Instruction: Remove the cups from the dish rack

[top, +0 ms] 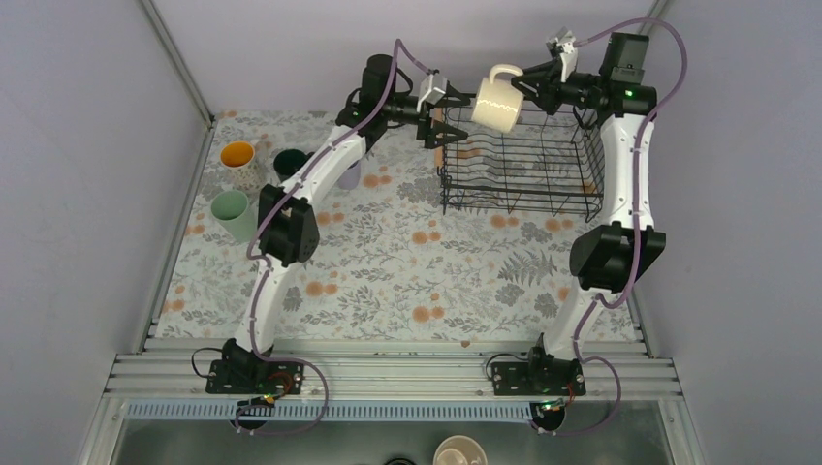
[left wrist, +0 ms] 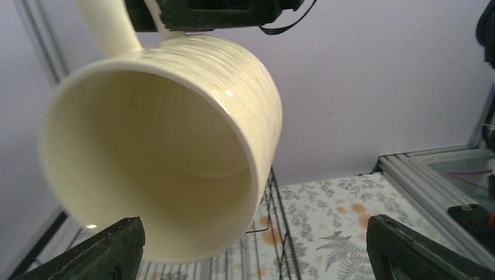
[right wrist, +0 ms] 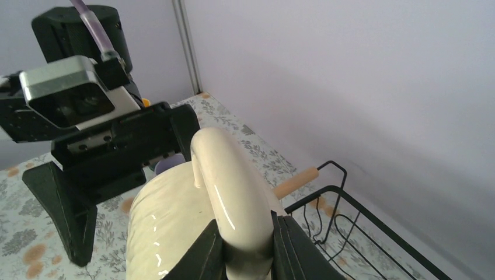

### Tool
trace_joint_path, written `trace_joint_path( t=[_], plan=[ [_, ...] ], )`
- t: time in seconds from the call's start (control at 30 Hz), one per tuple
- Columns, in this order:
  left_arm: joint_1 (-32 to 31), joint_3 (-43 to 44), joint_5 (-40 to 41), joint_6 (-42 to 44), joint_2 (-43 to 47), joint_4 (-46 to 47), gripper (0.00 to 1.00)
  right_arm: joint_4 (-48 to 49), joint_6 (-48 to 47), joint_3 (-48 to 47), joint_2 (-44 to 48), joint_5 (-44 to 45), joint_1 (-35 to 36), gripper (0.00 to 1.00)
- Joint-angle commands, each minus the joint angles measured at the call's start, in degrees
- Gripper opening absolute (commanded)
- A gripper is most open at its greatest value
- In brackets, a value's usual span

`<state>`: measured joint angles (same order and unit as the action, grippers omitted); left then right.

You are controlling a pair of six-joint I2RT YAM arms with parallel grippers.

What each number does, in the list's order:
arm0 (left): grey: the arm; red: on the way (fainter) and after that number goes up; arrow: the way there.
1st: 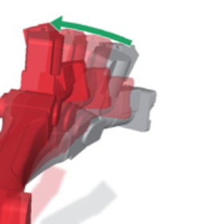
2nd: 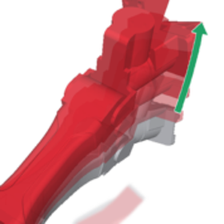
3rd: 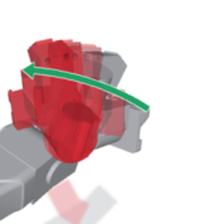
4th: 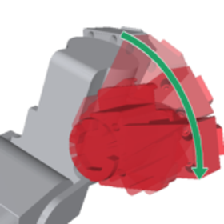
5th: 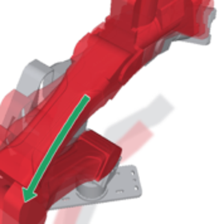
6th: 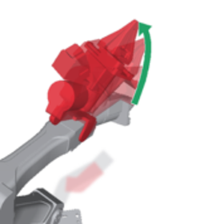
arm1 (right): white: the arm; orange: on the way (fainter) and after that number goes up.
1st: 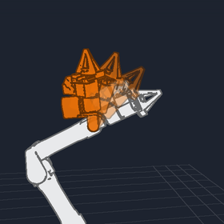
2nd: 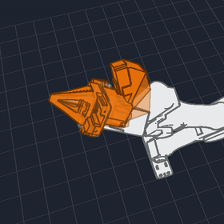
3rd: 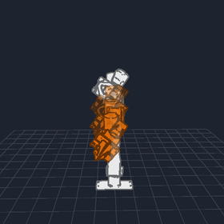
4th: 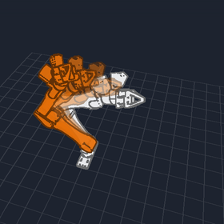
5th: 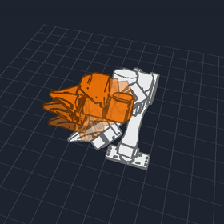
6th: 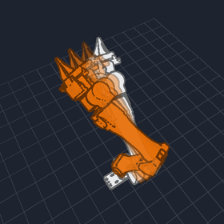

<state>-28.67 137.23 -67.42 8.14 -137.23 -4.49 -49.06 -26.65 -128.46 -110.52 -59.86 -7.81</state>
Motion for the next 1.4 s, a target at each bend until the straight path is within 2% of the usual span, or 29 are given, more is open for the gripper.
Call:
trace_joint_path(
  t=[0.0,0.13,0.2,0.27,0.37,0.43,0.53,0.6,0.63,0.8,0.87,1.03,1.17,1.27,1.37],
  plan=[
    [-1.6,1.4,-5.5,-5.6,-0.7,4.8,0.93,5.6,3.5,0.1,3.2,-6.9,1.4,0.03],
    [-3.6,1.6,-7.1,-8.1,0.1,6.5,0.90,6.8,3.9,1.9,3.8,-6.8,2.6,0.03],
    [-4.4,1.8,-7.2,-8.3,0.7,6.5,0.84,7.9,4.3,3.2,4.3,-7.5,2.8,0.03],
    [-5.1,1.8,-7.4,-8.8,1.3,6.7,0.71,9.2,4.9,4.7,4.8,-8.6,2.7,0.03],
    [-5.6,0.5,-6.5,-8.8,3.0,6.4,0.34,10.1,5.7,5.8,5.0,-9.6,2.9,0.03],
    [-5.6,-0.8,-6.2,-8.0,4.0,5.4,0.30,9.8,5.8,6.1,5.1,-10.2,2.9,0.03],
    [-5.7,-2.2,-5.2,-5.3,5.9,2.5,0.16,8.6,5.0,6.1,5.5,-10.1,2.8,0.03],
    [-5.7,-4.1,-4.6,-3.6,7.5,1.0,0.06,7.3,3.9,6.0,6.1,-9.0,2.8,0.08],
    [-5.7,-4.6,-4.1,-2.4,8.4,-0.5,0.03,6.8,3.6,6.1,6.4,-8.3,2.8,0.15],
    [-5.6,-6.6,-0.9,6.5,12.8,-11.2,0.02,2.0,-0.6,6.9,9.1,-3.9,2.9,0.52],
    [-5.6,-6.5,1.6,11.6,14.6,-17.9,0.02,1.2,-2.0,8.5,10.8,0.2,2.8,0.62],
    [-5.6,-5.9,14.6,26.9,19.8,-37.6,0.03,3.8,-3.8,15.7,18.1,16.6,2.8,0.75],
    [-5.4,-8.1,28.3,35.5,24.6,-48.8,0.02,3.1,-5.2,18.8,19.4,27.5,2.8,0.82],
    [-4.8,-10.7,38.8,40.0,28.5,-55.3,0.02,2.5,-6.0,20.8,19.9,32.4,2.7,0.85],
    [-2.6,-14.5,44.5,43.5,32.8,-60.4,0.02,1.6,-6.9,22.1,20.2,34.1,2.7,0.86]
  ],
)
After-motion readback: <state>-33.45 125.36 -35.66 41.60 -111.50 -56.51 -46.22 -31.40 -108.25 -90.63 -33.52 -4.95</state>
